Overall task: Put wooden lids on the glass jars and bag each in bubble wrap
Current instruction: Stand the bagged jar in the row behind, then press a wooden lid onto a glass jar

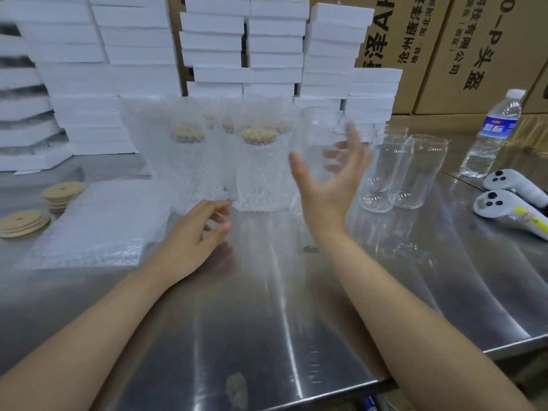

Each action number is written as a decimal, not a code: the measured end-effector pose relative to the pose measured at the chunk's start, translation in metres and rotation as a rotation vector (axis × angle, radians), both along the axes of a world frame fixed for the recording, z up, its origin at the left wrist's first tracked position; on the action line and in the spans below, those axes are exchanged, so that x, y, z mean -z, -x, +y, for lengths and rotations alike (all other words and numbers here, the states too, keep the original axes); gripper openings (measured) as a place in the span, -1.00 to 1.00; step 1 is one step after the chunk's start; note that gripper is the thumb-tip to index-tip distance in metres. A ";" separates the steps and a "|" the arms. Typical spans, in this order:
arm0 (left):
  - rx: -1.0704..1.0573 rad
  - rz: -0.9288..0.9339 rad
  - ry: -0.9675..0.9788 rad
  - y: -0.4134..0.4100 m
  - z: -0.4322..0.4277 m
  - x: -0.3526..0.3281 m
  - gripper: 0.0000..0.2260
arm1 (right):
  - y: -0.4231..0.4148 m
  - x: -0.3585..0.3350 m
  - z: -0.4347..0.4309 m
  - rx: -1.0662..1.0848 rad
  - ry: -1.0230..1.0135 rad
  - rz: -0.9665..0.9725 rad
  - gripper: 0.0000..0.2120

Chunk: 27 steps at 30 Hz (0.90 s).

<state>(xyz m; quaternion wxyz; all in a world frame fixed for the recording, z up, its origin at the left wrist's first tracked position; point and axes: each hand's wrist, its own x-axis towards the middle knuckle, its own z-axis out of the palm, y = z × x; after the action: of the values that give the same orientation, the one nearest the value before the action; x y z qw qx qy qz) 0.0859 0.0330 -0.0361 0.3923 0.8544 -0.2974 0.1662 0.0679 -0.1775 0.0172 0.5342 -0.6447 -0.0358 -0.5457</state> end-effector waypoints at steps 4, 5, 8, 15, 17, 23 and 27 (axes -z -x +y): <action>0.112 0.058 0.242 0.019 -0.016 -0.008 -0.47 | 0.011 0.010 0.043 -0.471 -0.113 0.163 -0.34; 0.180 0.140 0.323 0.023 -0.020 -0.009 -0.37 | 0.013 0.012 0.050 -0.544 -0.147 0.190 -0.32; 0.283 0.344 0.484 0.027 -0.026 -0.008 -0.27 | 0.013 0.020 0.057 -0.674 -0.228 0.260 -0.28; 0.187 0.678 0.849 0.020 -0.031 -0.009 -0.49 | 0.001 0.023 0.055 -0.889 -0.318 0.551 -0.53; 0.234 0.734 0.953 0.017 -0.030 -0.011 -0.57 | 0.001 0.026 0.058 -1.004 -0.286 0.630 -0.46; 0.286 0.717 0.988 0.014 -0.024 -0.015 -0.48 | 0.002 0.040 0.070 -1.148 -0.212 0.668 -0.32; 0.034 0.602 0.926 0.006 -0.028 -0.013 -0.66 | -0.001 0.044 0.063 -1.248 -0.265 0.670 -0.33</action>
<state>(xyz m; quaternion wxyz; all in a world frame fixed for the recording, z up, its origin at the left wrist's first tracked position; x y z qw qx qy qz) 0.0796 0.0052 -0.0229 0.7973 0.5976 -0.0818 0.0214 0.0690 -0.1144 -0.0268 0.8025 -0.5664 -0.1654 0.0886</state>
